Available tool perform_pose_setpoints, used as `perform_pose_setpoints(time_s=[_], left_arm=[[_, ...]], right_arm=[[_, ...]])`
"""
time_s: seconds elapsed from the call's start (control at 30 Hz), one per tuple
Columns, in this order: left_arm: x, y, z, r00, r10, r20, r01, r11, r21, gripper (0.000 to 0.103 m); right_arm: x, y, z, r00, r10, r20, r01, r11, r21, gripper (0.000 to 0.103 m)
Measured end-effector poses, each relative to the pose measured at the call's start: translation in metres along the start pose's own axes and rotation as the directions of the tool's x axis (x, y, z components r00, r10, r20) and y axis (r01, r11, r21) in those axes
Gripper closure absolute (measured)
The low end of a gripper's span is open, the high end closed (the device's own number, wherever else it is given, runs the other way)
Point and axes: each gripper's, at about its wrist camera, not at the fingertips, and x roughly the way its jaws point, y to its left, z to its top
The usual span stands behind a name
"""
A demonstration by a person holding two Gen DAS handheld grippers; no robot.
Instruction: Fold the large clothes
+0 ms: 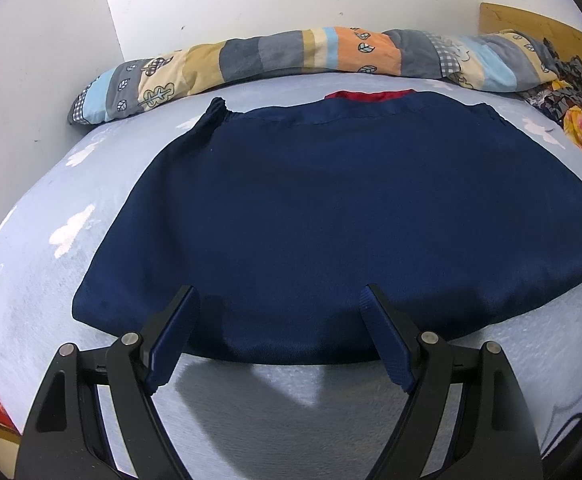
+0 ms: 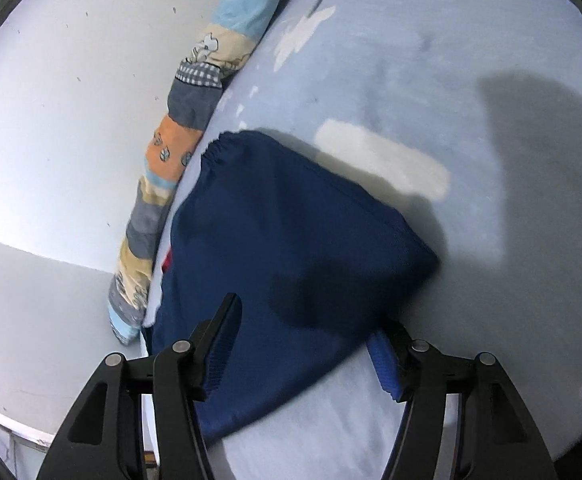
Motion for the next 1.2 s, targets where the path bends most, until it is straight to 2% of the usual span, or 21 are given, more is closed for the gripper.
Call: perform_pose_setpoints(time_s=[0.1, 0.13, 0.17, 0.27, 0.33, 0.43, 0.63, 0.73, 0.83, 0.97, 1.1, 1.17, 1.2], left_arm=[[-0.001, -0.001, -0.001, 1.0, 0.002, -0.002, -0.002, 1.0, 0.0, 0.02], [-0.001, 0.0, -0.001, 1.0, 0.002, -0.003, -0.002, 1.0, -0.001, 0.02], [-0.001, 0.0, -0.001, 1.0, 0.002, -0.003, -0.002, 1.0, -0.001, 0.02], [-0.001, -0.001, -0.001, 1.0, 0.003, -0.003, -0.003, 1.0, -0.001, 0.02], [-0.001, -0.001, -0.001, 1.0, 0.007, -0.001, -0.007, 1.0, -0.005, 0.02], [-0.001, -0.001, 0.0, 1.0, 0.009, 0.0, -0.009, 1.0, -0.008, 0.02], [-0.025, -0.005, 0.013, 0.996, -0.042, 0.08, 0.046, 0.998, -0.04, 0.02], [-0.029, -0.014, 0.025, 0.993, -0.069, 0.092, 0.074, 0.996, -0.05, 0.02], [-0.02, -0.025, 0.033, 0.994, -0.078, 0.073, 0.083, 0.994, -0.065, 0.02], [-0.005, -0.037, 0.035, 0.991, -0.129, 0.03, 0.132, 0.983, -0.125, 0.02], [-0.003, -0.055, 0.037, 0.98, -0.19, 0.05, 0.195, 0.972, -0.127, 0.02], [0.003, -0.066, 0.035, 0.984, -0.175, 0.033, 0.177, 0.98, -0.086, 0.02], [0.014, -0.072, 0.031, 0.989, -0.146, -0.004, 0.146, 0.987, -0.061, 0.02]], right_arm=[[0.008, 0.0, 0.006, 1.0, 0.01, 0.024, -0.01, 1.0, -0.003, 0.047], [0.011, 0.002, 0.007, 1.0, 0.0, 0.029, 0.0, 1.0, -0.02, 0.055], [0.014, 0.005, 0.009, 0.999, -0.018, 0.028, 0.019, 0.999, -0.05, 0.071], [0.022, 0.008, 0.011, 0.999, -0.036, 0.012, 0.037, 0.995, -0.098, 0.084], [0.02, 0.012, 0.009, 0.998, -0.053, 0.014, 0.055, 0.991, -0.126, 0.084], [0.02, 0.008, 0.007, 0.999, -0.037, 0.018, 0.039, 0.992, -0.117, 0.084], [0.019, 0.007, 0.005, 0.999, -0.028, 0.046, 0.033, 0.993, -0.112, 0.084], [0.018, 0.007, 0.002, 0.998, -0.03, 0.059, 0.036, 0.994, -0.1, 0.083], [0.017, 0.01, 0.001, 0.997, -0.046, 0.067, 0.053, 0.991, -0.122, 0.083], [0.016, 0.007, 0.003, 0.998, -0.031, 0.058, 0.037, 0.993, -0.112, 0.083], [0.016, 0.01, 0.003, 0.998, -0.046, 0.046, 0.051, 0.991, -0.121, 0.081], [0.017, 0.012, 0.004, 0.997, -0.056, 0.045, 0.062, 0.989, -0.133, 0.08], [0.018, 0.012, 0.004, 0.997, -0.059, 0.044, 0.064, 0.989, -0.135, 0.08]])
